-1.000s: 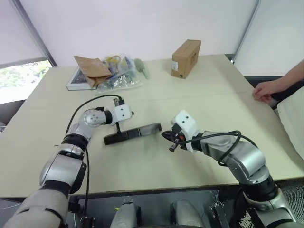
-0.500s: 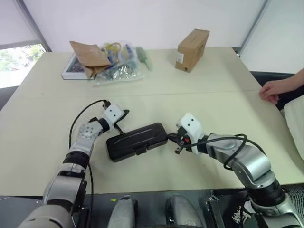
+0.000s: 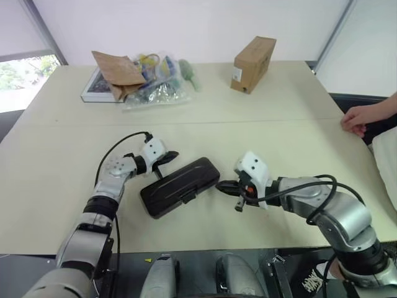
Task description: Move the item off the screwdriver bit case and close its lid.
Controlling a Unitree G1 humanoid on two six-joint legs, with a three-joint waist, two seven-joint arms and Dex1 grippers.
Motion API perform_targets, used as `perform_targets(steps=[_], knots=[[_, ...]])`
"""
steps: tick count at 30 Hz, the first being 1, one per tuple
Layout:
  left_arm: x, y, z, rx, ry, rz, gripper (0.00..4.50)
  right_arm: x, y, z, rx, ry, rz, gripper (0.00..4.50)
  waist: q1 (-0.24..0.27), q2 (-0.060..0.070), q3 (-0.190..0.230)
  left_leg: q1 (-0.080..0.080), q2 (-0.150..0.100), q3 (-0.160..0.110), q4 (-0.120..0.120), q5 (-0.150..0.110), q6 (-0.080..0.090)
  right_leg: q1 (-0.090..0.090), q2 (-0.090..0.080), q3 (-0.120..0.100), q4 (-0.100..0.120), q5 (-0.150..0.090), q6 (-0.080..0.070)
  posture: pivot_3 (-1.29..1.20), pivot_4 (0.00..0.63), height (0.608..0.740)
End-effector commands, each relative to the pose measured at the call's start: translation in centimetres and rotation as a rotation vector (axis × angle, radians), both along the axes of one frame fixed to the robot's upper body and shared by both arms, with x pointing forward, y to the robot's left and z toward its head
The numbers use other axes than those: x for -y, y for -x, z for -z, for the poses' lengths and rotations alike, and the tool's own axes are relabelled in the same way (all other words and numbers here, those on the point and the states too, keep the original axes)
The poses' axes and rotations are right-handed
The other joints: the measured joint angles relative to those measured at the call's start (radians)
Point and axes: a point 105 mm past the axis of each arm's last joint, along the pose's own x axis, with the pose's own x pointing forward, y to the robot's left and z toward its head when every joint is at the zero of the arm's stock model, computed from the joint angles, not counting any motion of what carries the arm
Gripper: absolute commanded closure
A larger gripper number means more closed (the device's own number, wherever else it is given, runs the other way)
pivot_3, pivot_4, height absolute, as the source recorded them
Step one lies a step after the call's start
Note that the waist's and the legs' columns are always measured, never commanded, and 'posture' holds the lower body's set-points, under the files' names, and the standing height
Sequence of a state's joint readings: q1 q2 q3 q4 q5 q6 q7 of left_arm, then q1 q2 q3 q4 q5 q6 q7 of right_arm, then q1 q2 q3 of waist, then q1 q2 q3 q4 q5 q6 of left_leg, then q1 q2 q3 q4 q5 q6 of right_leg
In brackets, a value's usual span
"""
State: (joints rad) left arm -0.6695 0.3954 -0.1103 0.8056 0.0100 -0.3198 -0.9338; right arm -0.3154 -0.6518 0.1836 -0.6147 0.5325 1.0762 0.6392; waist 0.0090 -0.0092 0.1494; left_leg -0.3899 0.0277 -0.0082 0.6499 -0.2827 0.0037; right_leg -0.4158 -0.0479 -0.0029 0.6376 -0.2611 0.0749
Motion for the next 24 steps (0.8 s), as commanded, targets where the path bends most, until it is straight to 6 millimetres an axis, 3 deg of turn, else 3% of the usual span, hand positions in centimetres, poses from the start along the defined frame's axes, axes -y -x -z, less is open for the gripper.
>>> perform_targets(steps=[1,13,24], knots=[[0.1,-0.3,-1.0,0.028,-0.031,0.056,4.5,-0.8,0.3,-0.6,0.038,-0.002,-0.065,4.45,-0.003,0.0,0.0,0.0,0.0,0.0,0.0,0.0,0.0,0.0,0.0,0.0,0.0,0.0,0.0,0.0,0.15,0.74],[1.6,-1.0,-2.5,0.07,-0.089,0.165,4.5,-2.7,-0.7,1.7,0.022,0.027,-0.08,4.45,-0.002,-0.004,0.003,-0.001,0.0,0.0,0.001,0.0,0.0,-0.001,0.001,0.0,0.0,0.0,0.0,0.0,0.15,0.74],[1.6,0.5,-2.1,-0.035,-0.118,0.314,4.5,-3.5,0.2,2.9,-0.016,0.026,-0.098,4.45,-0.004,-0.004,0.003,-0.001,0.0,0.0,0.001,0.0,0.0,-0.001,0.001,0.0,0.001,0.0,0.0,0.0,0.15,0.74]])
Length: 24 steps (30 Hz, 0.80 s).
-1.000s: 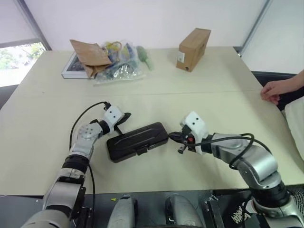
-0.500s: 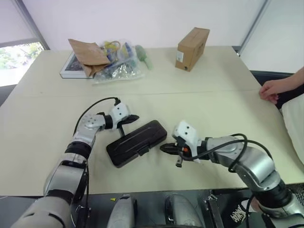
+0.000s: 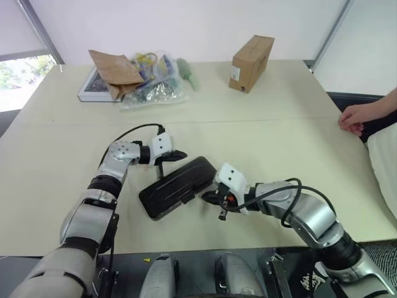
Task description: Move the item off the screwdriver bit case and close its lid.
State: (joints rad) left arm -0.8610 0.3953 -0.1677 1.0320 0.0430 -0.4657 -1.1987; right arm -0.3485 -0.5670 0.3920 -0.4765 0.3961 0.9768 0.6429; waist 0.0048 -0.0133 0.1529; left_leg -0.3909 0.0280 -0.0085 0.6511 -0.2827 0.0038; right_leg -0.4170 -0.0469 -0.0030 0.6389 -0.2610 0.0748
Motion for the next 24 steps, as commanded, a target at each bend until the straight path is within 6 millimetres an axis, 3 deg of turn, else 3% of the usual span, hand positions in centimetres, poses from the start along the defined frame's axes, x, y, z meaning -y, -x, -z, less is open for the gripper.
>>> perform_targets(steps=[1,13,18,24], knots=[[-0.3,0.1,-0.9,-0.029,0.026,0.018,4.5,-0.6,0.5,-0.7,0.022,-0.021,-0.029,4.45,0.0,0.0,0.0,0.0,0.0,0.0,0.0,0.0,0.0,0.0,0.0,0.0,0.0,0.0,0.0,0.0,0.15,0.74],[-2.2,-1.1,-2.8,-0.115,0.056,-0.075,4.5,-1.0,0.9,-0.6,0.014,-0.019,-0.057,4.45,-0.001,0.0,0.0,0.0,0.0,0.0,0.001,0.0,0.0,-0.001,0.0,0.0,0.003,0.0,0.0,0.0,0.15,0.74],[-3.4,-0.5,-3.0,-0.23,0.073,-0.077,4.5,-1.0,0.7,-0.5,0.016,-0.017,-0.053,4.45,-0.012,-0.001,0.001,0.0,0.0,0.0,0.002,0.0,0.0,-0.002,0.0,0.0,0.007,0.0,0.0,0.0,0.15,0.74],[-2.3,0.4,-2.5,-0.332,0.144,-0.069,4.5,-1.2,0.2,-0.5,0.03,-0.017,-0.041,4.45,-0.018,-0.001,0.001,0.0,0.0,0.0,0.002,0.0,0.0,-0.003,0.0,0.0,0.009,0.0,-0.001,0.0,0.15,0.74]])
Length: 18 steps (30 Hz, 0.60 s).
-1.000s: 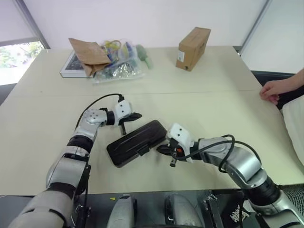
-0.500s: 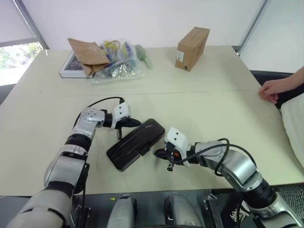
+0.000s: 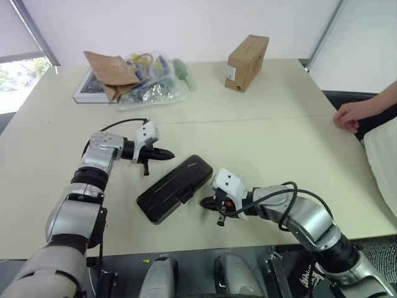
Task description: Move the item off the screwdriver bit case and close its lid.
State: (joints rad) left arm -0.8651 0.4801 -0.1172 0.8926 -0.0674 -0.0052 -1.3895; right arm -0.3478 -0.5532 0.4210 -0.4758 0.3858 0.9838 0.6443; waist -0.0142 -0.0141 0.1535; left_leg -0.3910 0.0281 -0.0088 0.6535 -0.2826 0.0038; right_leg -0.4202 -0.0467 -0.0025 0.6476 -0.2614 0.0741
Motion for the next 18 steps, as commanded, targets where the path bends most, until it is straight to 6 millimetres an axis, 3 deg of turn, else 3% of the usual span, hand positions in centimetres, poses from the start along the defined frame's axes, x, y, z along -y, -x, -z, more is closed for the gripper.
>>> perform_targets(steps=[1,8,18], knots=[[1.0,0.2,-0.8,-0.013,0.072,0.001,4.5,-0.7,-0.2,-1.1,0.046,-0.027,-0.022,4.45,0.001,0.0,0.0,0.0,0.0,0.0,0.0,0.0,0.0,0.0,0.0,0.0,0.0,0.0,0.0,0.0,0.15,0.74],[2.7,1.5,0.2,-0.068,0.065,0.061,4.5,-1.0,-0.1,-1.1,0.047,-0.029,-0.027,4.45,0.001,0.0,0.0,0.0,0.0,0.0,0.0,0.0,0.0,0.0,0.0,0.0,0.0,0.0,0.0,0.0,0.15,0.74],[3.2,1.8,0.4,-0.077,0.051,0.083,4.5,-1.6,0.0,-1.0,0.044,-0.035,-0.023,4.45,0.001,0.0,0.0,0.0,0.0,0.0,0.001,0.0,0.0,0.0,0.0,0.0,0.0,0.0,0.0,0.0,0.15,0.74]])
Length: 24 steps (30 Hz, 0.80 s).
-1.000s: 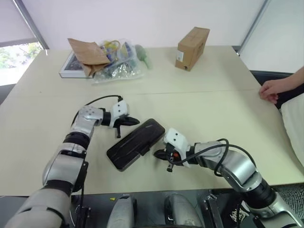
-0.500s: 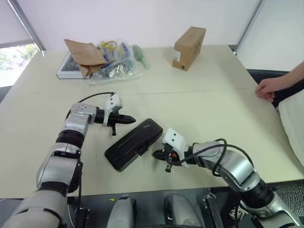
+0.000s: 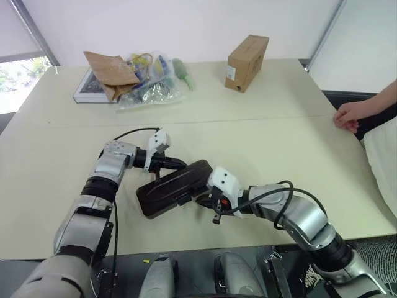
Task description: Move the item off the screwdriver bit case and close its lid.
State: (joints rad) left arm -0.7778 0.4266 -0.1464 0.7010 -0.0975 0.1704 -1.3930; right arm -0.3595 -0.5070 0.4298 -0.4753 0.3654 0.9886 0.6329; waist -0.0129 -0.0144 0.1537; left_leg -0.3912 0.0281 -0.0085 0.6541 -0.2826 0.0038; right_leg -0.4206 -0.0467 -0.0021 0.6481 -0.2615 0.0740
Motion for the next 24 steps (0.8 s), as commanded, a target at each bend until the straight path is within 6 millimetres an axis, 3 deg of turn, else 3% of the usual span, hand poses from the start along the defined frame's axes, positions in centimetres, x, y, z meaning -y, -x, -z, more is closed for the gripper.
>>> perform_targets(steps=[1,8,24], knots=[[0.44,0.09,-0.73,0.023,0.008,0.027,4.5,-0.72,0.21,-0.68,0.024,-0.017,-0.021,4.45,0.0,0.0,0.0,0.0,0.0,0.0,0.0,0.0,0.0,0.0,0.0,0.0,0.0,0.0,0.0,0.0,0.15,0.74],[0.36,-0.1,-0.75,0.032,0.004,0.022,4.5,-0.88,1.17,-0.93,-0.015,-0.033,-0.039,4.45,0.0,0.0,0.0,0.0,0.0,0.0,0.0,0.0,0.0,0.0,0.0,0.0,0.0,0.0,0.0,0.0,0.15,0.74],[0.8,-0.06,-1.05,0.032,0.009,0.032,4.5,-1.68,0.44,-0.59,-0.016,-0.054,0.043,4.45,0.0,0.0,0.0,0.0,0.0,0.0,0.0,0.0,0.0,0.0,0.0,0.0,0.0,0.0,0.0,0.0,0.15,0.74]])
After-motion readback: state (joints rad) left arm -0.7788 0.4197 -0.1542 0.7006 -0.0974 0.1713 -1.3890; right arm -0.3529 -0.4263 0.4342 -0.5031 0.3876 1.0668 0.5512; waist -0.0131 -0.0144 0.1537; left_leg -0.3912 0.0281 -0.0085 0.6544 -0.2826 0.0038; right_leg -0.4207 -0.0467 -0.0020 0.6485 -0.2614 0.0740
